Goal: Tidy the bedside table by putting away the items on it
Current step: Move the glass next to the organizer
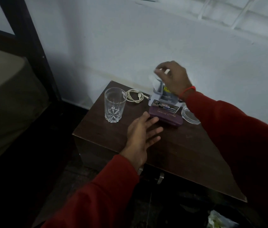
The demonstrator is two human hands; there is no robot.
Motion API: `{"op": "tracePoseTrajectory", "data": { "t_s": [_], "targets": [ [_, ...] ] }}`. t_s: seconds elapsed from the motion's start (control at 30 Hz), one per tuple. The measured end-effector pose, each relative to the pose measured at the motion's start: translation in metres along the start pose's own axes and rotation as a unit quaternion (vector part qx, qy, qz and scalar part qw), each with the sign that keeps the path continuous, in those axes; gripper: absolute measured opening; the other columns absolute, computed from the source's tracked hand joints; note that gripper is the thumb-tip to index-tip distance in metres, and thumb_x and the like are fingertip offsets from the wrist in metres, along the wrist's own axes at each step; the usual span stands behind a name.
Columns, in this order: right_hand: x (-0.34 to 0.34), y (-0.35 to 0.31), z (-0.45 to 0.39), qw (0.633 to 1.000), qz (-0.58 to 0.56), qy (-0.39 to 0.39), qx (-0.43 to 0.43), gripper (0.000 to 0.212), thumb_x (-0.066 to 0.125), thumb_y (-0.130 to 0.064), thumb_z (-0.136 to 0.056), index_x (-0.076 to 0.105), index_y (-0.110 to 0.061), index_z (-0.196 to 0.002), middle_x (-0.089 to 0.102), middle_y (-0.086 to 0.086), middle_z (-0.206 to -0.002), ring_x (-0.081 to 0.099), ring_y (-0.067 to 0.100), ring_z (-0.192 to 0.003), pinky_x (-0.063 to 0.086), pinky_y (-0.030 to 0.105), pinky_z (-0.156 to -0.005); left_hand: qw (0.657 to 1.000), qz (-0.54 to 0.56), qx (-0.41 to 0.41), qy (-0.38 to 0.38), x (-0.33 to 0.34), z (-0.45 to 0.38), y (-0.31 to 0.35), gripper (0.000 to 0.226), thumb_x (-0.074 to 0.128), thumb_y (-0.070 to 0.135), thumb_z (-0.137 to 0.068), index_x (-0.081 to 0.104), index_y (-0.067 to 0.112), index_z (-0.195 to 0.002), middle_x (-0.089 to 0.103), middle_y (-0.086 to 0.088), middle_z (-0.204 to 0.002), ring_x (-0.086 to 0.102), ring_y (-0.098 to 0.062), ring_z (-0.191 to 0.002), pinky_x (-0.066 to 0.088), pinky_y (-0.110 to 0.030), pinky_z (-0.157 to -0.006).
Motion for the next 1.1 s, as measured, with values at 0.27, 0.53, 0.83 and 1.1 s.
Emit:
{"op": "tracePoseTrajectory", "data": {
  "t_s": [0.27,0.53,0.83,1.1],
  "targets": [
    [0.062,-0.084,0.027,0.959,-0.064,-0.273,-0.038,0.097,0.08,-0.049,-0.076,0.027,-0.025,-0.154,0.046,0.008,-0.141,0.051,0.01,-0.109,0.043,0.02,-0.096,0.992,0.045,0.054,0.105,-0.01,-0.002,0.004,0.022,0.047,0.02,-0.105,0.056,0.022,-0.125,0.073,0.003,-0.104,0.066,-0.015,-0.077,0.049,-0.03,-0.065],
    [0.08,-0.088,0.04,0.975,-0.095,-0.195,-0.049,0.081,0.085,-0.037,-0.073,0.048,-0.017,-0.142,0.06,0.003,-0.133,0.056,0.016,-0.122,0.043,0.027,-0.102,0.99,0.029,0.044,0.129,-0.013,-0.002,0.007,0.029,0.047,0.013,-0.104,0.057,0.021,-0.13,0.073,0.0,-0.115,0.066,-0.015,-0.08,0.05,-0.031,-0.066],
    [-0.006,-0.039,0.077,0.972,-0.227,-0.004,0.053,0.075,0.087,-0.043,-0.067,0.045,-0.042,-0.129,0.064,-0.005,-0.11,0.059,0.004,-0.085,0.053,0.026,-0.074,0.983,0.038,0.061,0.169,-0.012,-0.007,0.001,0.027,0.047,0.009,-0.101,0.055,0.025,-0.121,0.06,0.006,-0.1,0.061,-0.014,-0.077,0.049,-0.033,-0.068],
    [-0.097,0.058,0.12,0.974,-0.103,0.125,0.161,0.069,0.086,-0.039,-0.068,0.05,-0.03,-0.126,0.068,0.005,-0.107,0.06,0.009,-0.081,0.051,0.032,-0.076,0.992,0.032,0.052,0.115,0.001,-0.007,-0.007,0.021,0.052,0.013,-0.102,0.055,0.023,-0.121,0.061,0.004,-0.104,0.065,-0.02,-0.09,0.054,-0.037,-0.072]
  ]
}}
Point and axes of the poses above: each hand's wrist, its own z-axis away from the middle knuckle, its own x-axis out of the palm, y = z × x, the point moved 2 cm from there along -z, towards the middle knuckle
